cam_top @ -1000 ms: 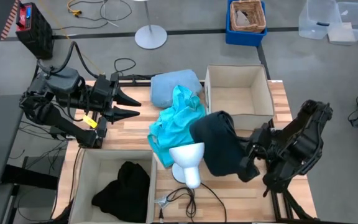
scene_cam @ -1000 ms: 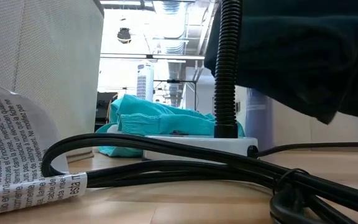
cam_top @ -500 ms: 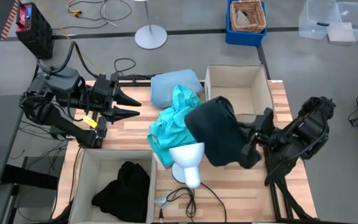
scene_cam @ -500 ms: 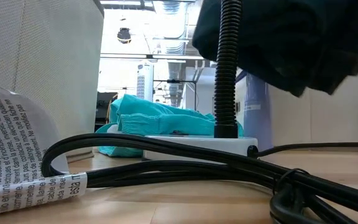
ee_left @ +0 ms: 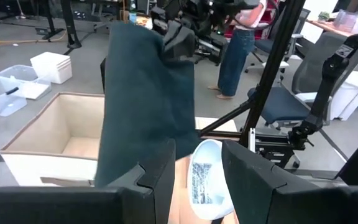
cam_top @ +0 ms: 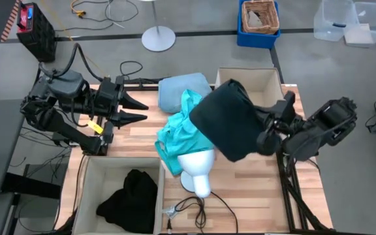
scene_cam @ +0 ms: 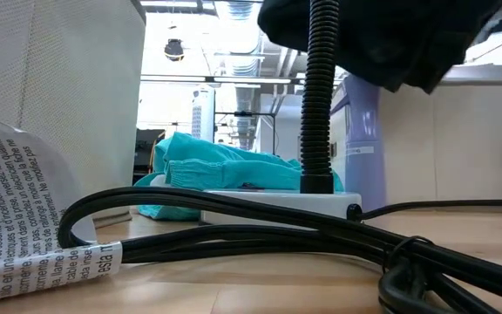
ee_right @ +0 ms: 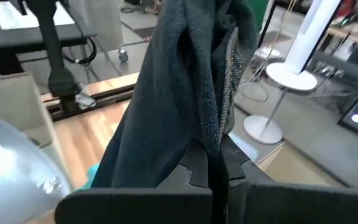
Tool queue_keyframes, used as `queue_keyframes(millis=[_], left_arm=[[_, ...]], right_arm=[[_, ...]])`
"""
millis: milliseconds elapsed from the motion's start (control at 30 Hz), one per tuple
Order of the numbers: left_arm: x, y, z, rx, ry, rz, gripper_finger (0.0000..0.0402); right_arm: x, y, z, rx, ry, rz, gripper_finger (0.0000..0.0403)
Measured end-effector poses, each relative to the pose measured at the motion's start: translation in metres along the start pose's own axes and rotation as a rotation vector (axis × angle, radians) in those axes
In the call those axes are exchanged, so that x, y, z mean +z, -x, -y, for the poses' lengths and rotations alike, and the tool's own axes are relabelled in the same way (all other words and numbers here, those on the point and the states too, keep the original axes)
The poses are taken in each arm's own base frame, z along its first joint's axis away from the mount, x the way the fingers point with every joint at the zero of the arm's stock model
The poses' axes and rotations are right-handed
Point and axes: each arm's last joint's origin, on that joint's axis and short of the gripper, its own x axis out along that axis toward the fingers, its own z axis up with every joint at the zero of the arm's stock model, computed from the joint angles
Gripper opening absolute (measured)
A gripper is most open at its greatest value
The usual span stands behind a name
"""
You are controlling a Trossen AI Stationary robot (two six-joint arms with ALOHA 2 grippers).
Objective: Sort clothes
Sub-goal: Put the blue jeans into the bottom laundry organizer
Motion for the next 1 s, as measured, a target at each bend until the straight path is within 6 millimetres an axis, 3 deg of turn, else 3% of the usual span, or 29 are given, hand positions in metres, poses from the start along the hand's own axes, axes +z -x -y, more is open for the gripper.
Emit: queue_keyframes(millis=[633,1000], left_arm=[[0.001,0.0,-0.002,0.068,0.01,0.014,0.0125],[0.014,0.025,-0.006,0.088,0.041,0.169,0.0125]], right_arm=[[0.064,-0.017,0.002,-0.104,0.07,0.239,0.0],[0.092,-0.033,-0.014,-0.15,0.065,0.363,0.0]])
